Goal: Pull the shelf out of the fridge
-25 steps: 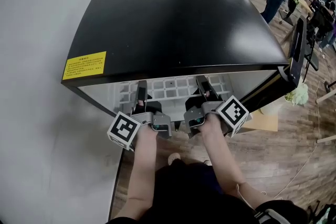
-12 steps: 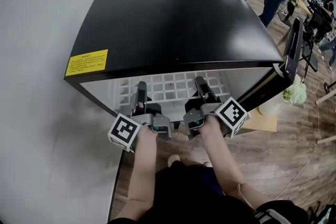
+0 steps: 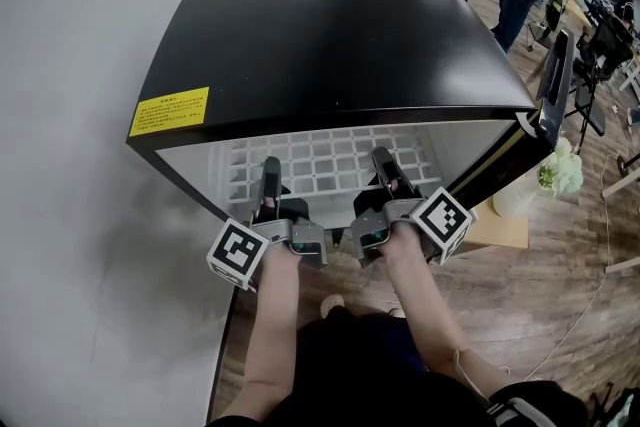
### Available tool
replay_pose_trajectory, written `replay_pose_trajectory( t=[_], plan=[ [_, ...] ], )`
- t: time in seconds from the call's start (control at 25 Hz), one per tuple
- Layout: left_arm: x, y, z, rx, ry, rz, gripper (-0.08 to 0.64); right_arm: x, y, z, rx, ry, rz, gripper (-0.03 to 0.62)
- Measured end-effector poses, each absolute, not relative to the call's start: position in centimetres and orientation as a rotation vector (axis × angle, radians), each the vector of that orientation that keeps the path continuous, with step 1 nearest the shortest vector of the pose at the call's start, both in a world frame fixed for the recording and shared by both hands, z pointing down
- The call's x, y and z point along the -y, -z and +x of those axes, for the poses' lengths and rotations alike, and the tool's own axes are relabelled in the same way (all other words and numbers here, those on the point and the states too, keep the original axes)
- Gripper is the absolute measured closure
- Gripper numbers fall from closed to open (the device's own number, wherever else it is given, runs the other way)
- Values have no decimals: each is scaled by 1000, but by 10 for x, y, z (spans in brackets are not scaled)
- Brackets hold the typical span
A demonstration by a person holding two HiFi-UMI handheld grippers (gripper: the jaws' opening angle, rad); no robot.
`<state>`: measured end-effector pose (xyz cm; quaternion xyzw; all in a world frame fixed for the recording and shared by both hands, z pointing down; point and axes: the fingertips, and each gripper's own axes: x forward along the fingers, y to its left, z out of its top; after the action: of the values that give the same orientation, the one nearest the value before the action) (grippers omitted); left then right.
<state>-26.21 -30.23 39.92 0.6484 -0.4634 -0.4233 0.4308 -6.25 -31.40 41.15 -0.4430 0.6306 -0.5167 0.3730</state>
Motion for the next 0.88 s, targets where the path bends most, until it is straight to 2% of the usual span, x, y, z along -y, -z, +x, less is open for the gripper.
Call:
replay_pose_trajectory(
  t=[0.88],
  plan=[
    [278,-399,-259,1130,1055,1630,514,289,-413,-61,-1597,1314,-1139,574]
  ],
)
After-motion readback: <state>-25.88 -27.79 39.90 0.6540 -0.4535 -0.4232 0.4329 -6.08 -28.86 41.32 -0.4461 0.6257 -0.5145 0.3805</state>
